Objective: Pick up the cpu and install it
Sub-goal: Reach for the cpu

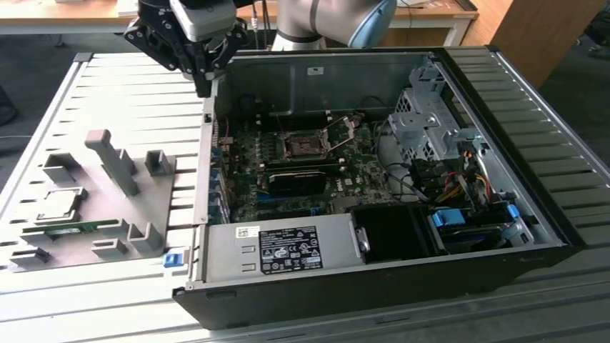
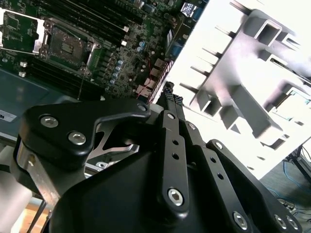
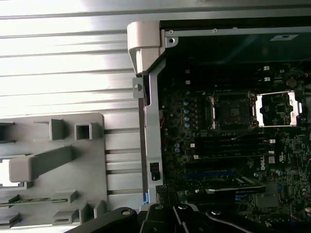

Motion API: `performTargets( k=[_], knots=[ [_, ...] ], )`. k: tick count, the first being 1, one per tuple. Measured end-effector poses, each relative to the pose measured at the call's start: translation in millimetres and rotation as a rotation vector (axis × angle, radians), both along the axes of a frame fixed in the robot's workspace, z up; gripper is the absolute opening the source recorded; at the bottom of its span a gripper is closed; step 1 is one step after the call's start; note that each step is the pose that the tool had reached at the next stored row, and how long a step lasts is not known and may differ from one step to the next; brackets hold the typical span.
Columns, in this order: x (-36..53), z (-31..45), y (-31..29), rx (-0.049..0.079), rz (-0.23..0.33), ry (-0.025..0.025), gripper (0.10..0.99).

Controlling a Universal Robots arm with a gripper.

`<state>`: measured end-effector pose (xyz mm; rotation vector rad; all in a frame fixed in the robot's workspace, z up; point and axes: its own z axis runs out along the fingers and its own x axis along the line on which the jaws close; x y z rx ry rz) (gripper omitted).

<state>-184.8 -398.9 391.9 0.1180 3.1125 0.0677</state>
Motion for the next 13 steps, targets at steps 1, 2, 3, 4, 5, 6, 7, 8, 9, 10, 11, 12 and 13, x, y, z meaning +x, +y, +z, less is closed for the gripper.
performTargets(
  k=[1, 2, 3, 4, 5, 6, 7, 8, 9, 10, 11, 12, 13],
  knots=[
    [-0.6, -0.1, 0.0, 0.0, 0.0, 0.0, 0.106],
    [-1.2, -0.1, 0.0, 0.0, 0.0, 0.0, 0.106],
    [-1.8, -0.1, 0.0, 0.0, 0.0, 0.0, 0.106],
    [-2.5, -0.1, 0.0, 0.0, 0.0, 0.0, 0.106],
    [-3.1, -0.1, 0.0, 0.0, 0.0, 0.0, 0.106],
    [-3.7, -0.1, 0.0, 0.0, 0.0, 0.0, 0.106],
    [-4.3, -0.2, 0.0, 0.0, 0.0, 0.0, 0.106],
    [-4.9, -0.1, 0.0, 0.0, 0.0, 0.0, 0.106],
    [-5.4, -0.2, 0.0, 0.0, 0.0, 0.0, 0.106],
    [-6.1, -0.2, 0.0, 0.0, 0.0, 0.0, 0.106],
    [-6.6, -0.2, 0.0, 0.0, 0.0, 0.0, 0.106],
    [-7.2, -0.3, 0.0, 0.0, 0.0, 0.0, 0.106],
    [-7.8, -0.3, 0.0, 0.0, 0.0, 0.0, 0.106]
  ],
)
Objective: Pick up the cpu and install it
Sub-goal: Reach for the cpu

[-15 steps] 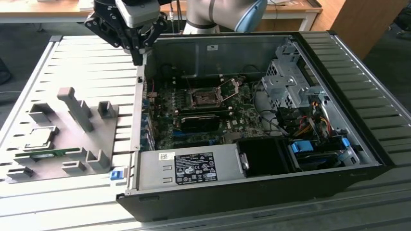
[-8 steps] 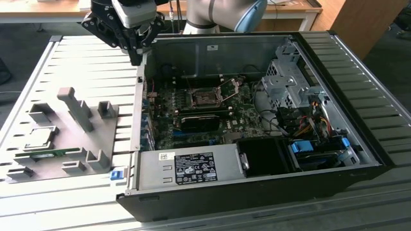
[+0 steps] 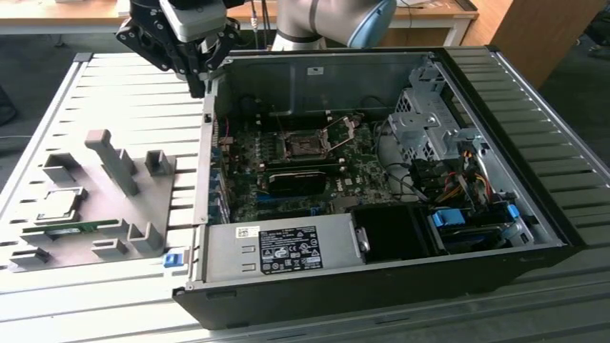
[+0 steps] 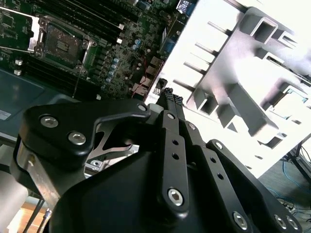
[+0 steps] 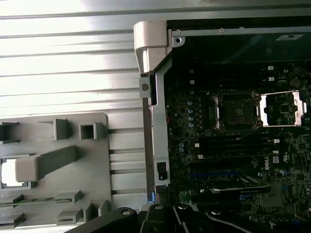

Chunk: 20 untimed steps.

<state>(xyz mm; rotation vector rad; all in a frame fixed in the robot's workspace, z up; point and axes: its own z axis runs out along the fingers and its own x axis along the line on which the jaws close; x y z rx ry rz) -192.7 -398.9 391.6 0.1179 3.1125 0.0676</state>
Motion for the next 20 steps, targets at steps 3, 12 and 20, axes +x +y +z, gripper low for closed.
performTargets(
  k=[3, 12, 20],
  knots=[
    [-2.0, 0.0, 0.0, 0.0, 0.0, 0.0, 0.106],
    [-9.9, -0.2, 0.0, 0.0, 0.0, 0.0001, 0.106],
    [-16.7, -0.4, 0.0, 0.0, 0.0, 0.0, 0.106]
  ],
)
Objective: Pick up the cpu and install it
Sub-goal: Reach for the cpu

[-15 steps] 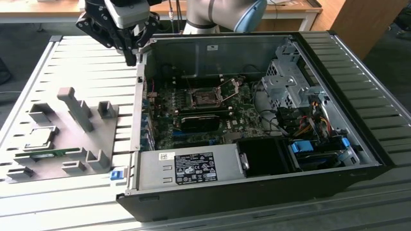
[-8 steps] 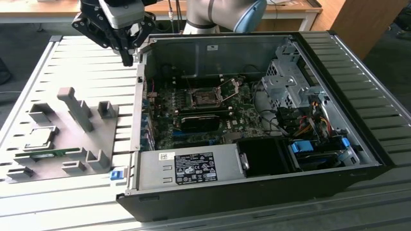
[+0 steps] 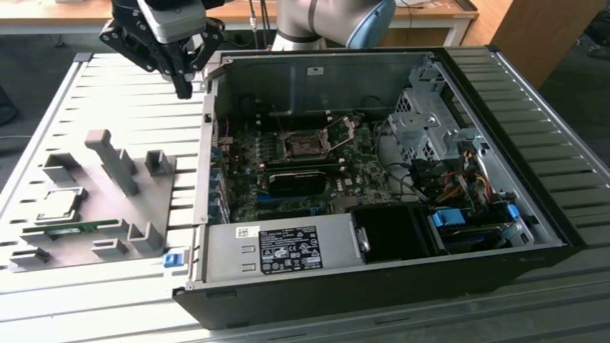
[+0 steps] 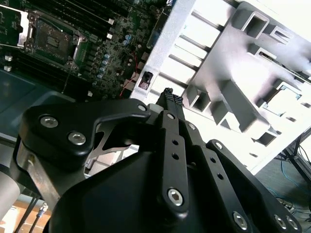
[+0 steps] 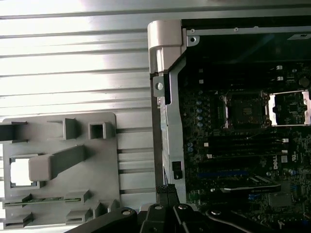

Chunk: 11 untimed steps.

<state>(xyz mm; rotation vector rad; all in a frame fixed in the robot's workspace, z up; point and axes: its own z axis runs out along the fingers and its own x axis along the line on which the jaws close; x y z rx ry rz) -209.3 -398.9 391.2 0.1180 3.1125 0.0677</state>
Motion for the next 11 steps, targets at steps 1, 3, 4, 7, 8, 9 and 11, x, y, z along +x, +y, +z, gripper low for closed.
performTargets(
  k=[1, 3, 4, 7, 8, 9, 11],
  knots=[
    [-0.7, 0.0, 0.0, 0.0, 0.0, 0.0, 0.106],
    [-1.9, -0.1, 0.0, 0.0, 0.0, -0.0001, 0.106],
    [-2.5, -0.1, 0.0, 0.0, 0.0, 0.0, 0.106],
    [-4.4, -0.2, 0.0, 0.0, 0.0, 0.0, 0.106],
    [-5.0, -0.3, 0.0, 0.0, 0.0, 0.0, 0.106],
    [-5.7, -0.3, 0.0, 0.0, 0.0, 0.0, 0.106],
    [-7.0, -0.4, 0.0, 0.0, 0.0, 0.0, 0.106]
  ],
)
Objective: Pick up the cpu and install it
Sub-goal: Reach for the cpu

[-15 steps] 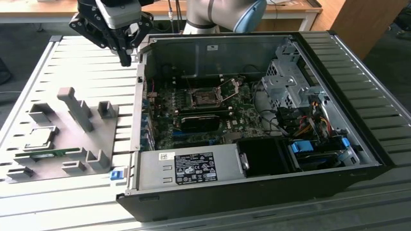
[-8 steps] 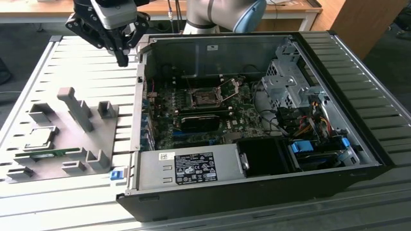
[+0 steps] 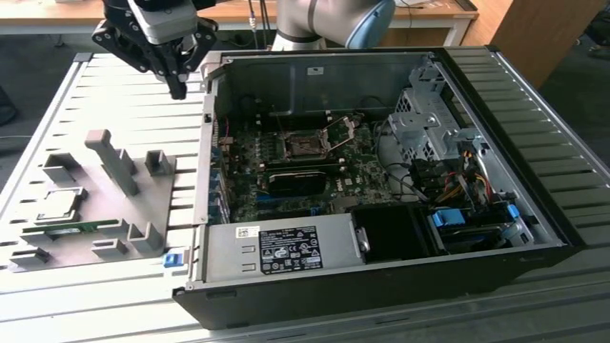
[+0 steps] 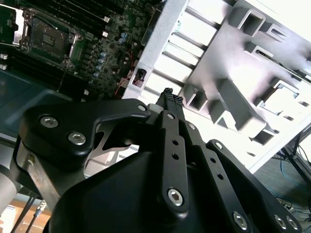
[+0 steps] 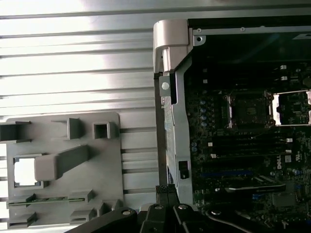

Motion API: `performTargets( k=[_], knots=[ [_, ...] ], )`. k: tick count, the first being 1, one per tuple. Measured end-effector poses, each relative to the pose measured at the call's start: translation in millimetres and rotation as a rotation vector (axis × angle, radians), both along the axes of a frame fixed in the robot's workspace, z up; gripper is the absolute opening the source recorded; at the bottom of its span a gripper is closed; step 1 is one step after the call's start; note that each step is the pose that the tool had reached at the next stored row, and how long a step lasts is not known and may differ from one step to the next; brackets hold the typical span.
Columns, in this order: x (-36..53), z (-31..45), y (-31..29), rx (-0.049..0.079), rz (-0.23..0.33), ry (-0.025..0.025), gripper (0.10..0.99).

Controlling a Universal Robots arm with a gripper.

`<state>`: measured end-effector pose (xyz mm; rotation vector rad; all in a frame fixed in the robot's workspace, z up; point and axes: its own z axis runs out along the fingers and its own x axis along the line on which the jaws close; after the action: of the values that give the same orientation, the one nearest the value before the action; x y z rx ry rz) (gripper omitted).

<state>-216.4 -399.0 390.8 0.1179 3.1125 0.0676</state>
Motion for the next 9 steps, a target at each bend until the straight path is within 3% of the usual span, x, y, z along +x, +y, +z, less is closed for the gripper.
performTargets(
  k=[9],
  knots=[
    [-5.8, -0.3, 0.0, 0.0, 0.0, 0.0, 0.106]
  ],
)
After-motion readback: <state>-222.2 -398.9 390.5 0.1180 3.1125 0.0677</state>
